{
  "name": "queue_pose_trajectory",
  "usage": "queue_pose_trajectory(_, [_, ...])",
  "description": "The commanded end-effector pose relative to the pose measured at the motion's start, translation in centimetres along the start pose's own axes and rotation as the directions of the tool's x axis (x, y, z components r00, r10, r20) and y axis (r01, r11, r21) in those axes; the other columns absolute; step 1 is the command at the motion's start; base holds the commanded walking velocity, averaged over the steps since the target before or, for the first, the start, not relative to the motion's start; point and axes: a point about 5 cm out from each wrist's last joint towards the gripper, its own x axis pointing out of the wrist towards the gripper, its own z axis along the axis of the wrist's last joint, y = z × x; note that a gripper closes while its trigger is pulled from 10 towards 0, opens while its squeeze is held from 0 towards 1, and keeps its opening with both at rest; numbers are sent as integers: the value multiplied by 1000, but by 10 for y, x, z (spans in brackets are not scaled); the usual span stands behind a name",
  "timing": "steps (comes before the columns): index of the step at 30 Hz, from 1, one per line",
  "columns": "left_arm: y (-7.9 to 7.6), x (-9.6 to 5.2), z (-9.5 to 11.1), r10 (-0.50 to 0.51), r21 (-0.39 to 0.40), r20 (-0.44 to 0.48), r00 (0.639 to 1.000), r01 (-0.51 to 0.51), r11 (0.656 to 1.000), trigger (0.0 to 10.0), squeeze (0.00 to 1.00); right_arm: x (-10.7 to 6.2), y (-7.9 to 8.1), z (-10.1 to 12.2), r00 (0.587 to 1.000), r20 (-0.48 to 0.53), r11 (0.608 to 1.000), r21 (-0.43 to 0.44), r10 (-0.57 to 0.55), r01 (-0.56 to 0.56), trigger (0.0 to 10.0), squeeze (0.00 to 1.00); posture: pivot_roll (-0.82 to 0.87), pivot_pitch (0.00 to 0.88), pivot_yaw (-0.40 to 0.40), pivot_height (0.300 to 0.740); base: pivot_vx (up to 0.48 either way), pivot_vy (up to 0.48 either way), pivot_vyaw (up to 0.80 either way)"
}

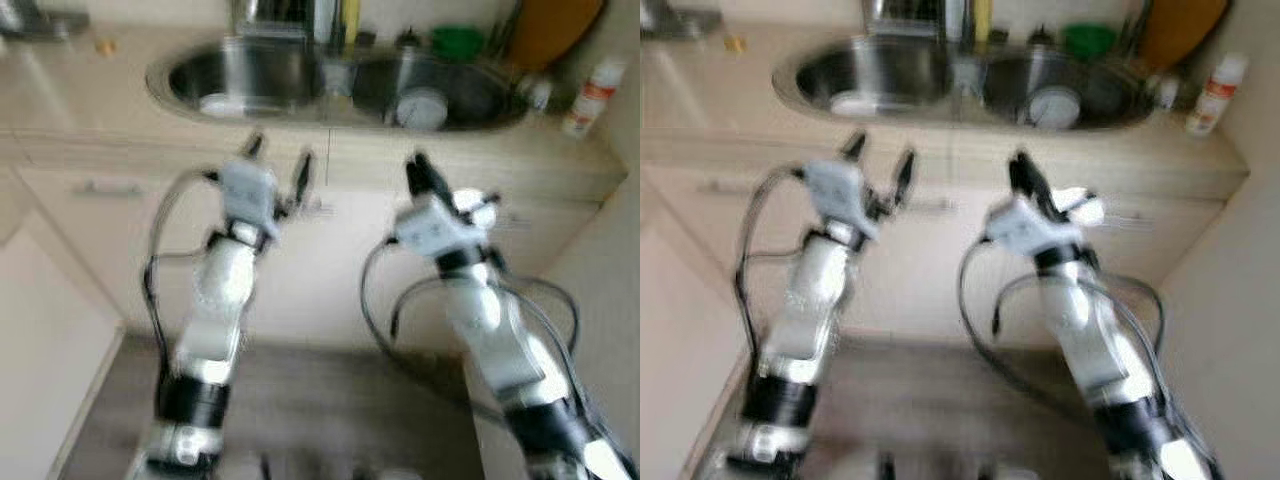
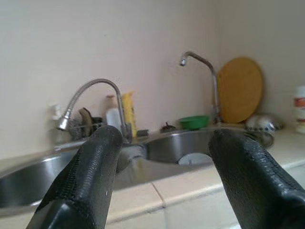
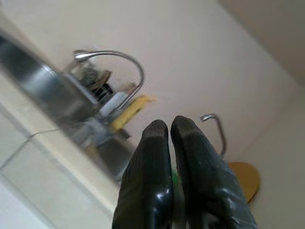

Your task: Kitchen organization

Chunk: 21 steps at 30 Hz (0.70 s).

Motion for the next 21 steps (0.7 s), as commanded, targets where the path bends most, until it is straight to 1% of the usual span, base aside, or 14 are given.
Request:
queue_pose_trajectory(1, [7, -1, 2, 16, 17, 10, 1000, -16, 1000, 10000, 0, 4, 0, 11, 998, 58, 1000, 15, -16, 15, 10000, 0, 15, 0, -81, 740, 292, 0, 0])
queue_pose_trajectory(2, [7, 0, 3, 17, 17, 12, 1000, -17, 1000, 10000, 0, 5, -2, 15, 996, 86, 999, 22, -29, 27, 10000, 0, 15, 0, -81, 740, 296, 0, 0])
queue_pose_trajectory(4, [7, -1, 2, 17, 17, 12, 1000, -18, 1000, 10000, 0, 5, -4, 17, 994, 101, 999, 29, -38, 35, 10000, 0, 16, 0, -82, 740, 292, 0, 0])
queue_pose_trajectory(11, [7, 0, 2, 17, 17, 14, 1000, -18, 1000, 10000, 0, 5, -4, 20, 991, 131, 999, 12, -40, 38, 10000, 0, 16, 0, -82, 740, 291, 0, 0])
queue_pose_trajectory(15, [7, 0, 2, 17, 17, 14, 1000, -17, 1000, 10000, 0, 5, -3, 20, 990, 135, 999, -1, -34, 34, 10000, 0, 16, 0, -82, 740, 289, 0, 702])
queue_pose_trajectory(18, [7, 0, 3, 17, 17, 15, 1000, -17, 1000, 10000, 0, 4, -3, 20, 990, 132, 999, 25, -44, 41, 10000, 0, 16, 0, -81, 740, 292, 0, 800])
queue_pose_trajectory(21, [8, 0, 3, 20, 18, 16, 1000, -21, 1000, 10000, 0, 4, -5, 19, 991, 127, 998, 37, -51, 46, 10000, 0, 16, 0, -81, 740, 290, 0, 0])
